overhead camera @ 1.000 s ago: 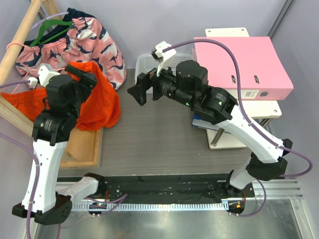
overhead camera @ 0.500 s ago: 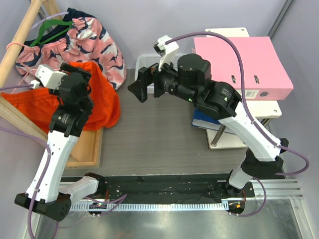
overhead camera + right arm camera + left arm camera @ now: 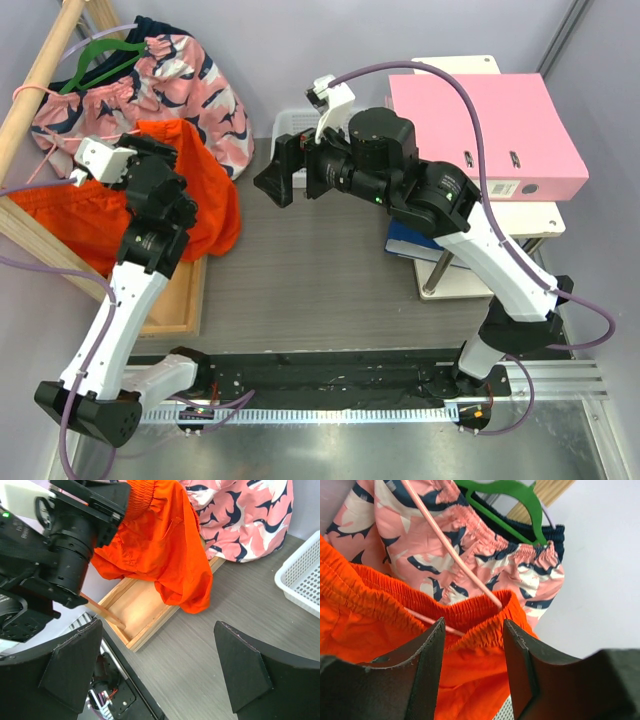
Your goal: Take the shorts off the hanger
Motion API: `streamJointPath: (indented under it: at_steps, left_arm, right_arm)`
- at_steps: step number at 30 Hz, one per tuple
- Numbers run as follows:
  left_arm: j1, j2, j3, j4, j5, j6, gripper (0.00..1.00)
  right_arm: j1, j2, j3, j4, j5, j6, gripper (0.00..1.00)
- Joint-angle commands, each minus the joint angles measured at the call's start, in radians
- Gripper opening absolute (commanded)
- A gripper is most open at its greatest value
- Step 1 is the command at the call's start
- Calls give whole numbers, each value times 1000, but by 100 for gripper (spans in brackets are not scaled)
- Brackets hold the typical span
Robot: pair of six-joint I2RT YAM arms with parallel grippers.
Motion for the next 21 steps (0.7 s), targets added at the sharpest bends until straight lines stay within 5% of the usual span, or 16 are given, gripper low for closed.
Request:
streamJointPath:
  at_steps: [1, 10, 21]
  left_arm:
    - [-4, -28, 25, 104, -95, 43, 49]
    - [-3, -2, 11, 182, -100, 82, 59]
    - [9, 65, 6, 383, -137, 137, 56]
  right_arm:
    - [3, -9, 26, 7, -4, 19, 98]
    - [3, 11, 39, 16, -22, 30, 98]
    - [3, 5, 32, 7, -10, 52, 98]
